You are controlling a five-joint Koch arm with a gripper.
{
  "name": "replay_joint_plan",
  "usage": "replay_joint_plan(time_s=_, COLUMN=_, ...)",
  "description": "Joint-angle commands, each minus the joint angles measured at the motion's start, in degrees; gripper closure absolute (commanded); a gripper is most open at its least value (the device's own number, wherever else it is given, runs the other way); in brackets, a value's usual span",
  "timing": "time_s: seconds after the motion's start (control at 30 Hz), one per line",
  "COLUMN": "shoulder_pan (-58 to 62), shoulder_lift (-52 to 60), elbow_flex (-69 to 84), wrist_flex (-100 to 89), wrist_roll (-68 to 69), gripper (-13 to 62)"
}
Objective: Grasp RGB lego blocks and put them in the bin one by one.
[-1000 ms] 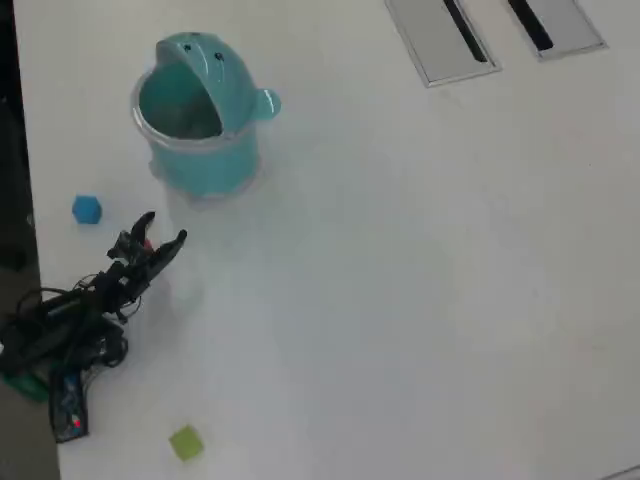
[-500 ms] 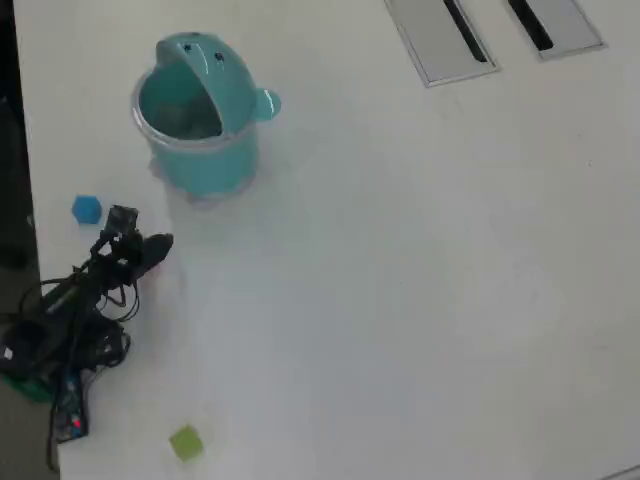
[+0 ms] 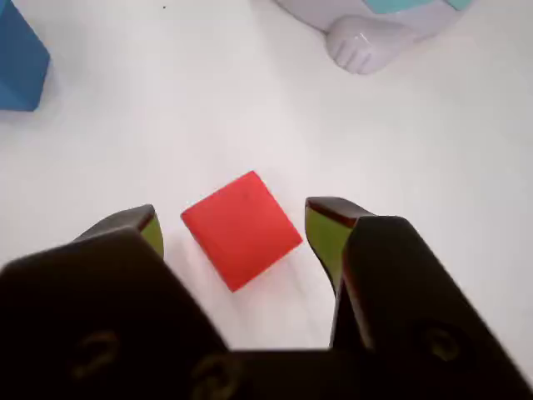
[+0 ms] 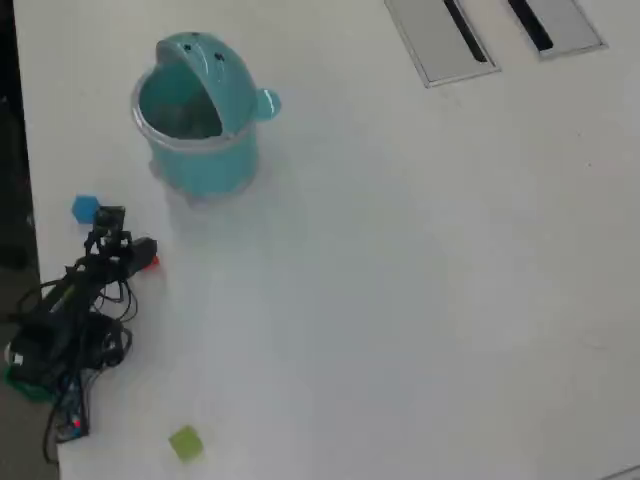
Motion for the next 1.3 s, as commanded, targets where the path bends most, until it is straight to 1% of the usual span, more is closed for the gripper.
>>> replay_joint_plan(time_s=0.0, shoulder_pan=-0.70, shoulder_lift=3.34, elbow_flex=-6.42, wrist_flex=0.70, wrist_roll=-2.29, gripper=18.5)
replay_joint_plan(time_s=0.2, shoulder_pan=-0.09, shoulder_lift=1.23, elbow_flex=-7.12, wrist_flex=0.44, wrist_roll=-4.75, gripper=18.5)
replay_joint_plan(time_s=0.4, shoulder_pan=0.62, shoulder_lift=-3.25, elbow_flex=-8.17, wrist_flex=1.41, wrist_roll=-7.03, gripper=18.6)
replay_joint_plan(time_s=0.47, shoulder_pan=2.02, shoulder_lift=-5.10, elbow_flex=-7.91, wrist_flex=1.32, wrist_roll=-10.63, gripper=18.7)
replay_joint_plan(time_s=0.57, shoulder_pan=3.25, shoulder_lift=-6.15, elbow_flex=-7.82, wrist_flex=1.32, wrist_roll=-12.39, gripper=18.7)
replay_joint_plan(time_s=0.77, shoulder_pan=3.52, shoulder_lift=-9.05, elbow_flex=-6.42, wrist_flex=-0.53, wrist_roll=-12.66, gripper=19.0)
replay_joint_plan(time_s=0.97, shoulder_pan=3.52, shoulder_lift=-10.55, elbow_flex=-4.57, wrist_flex=-2.99, wrist_roll=-12.57, gripper=20.7)
replay_joint_plan(time_s=1.07, shoulder_pan=3.52, shoulder_lift=-10.63, elbow_flex=-4.22, wrist_flex=-2.90, wrist_roll=-12.30, gripper=25.3)
replay_joint_plan(time_s=1.17, shoulder_pan=3.25, shoulder_lift=-10.99, elbow_flex=-2.37, wrist_flex=-2.99, wrist_roll=-12.30, gripper=25.4)
replay_joint_plan(time_s=1.27, shoulder_pan=3.08, shoulder_lift=-10.81, elbow_flex=-1.32, wrist_flex=-2.99, wrist_roll=-11.60, gripper=31.7)
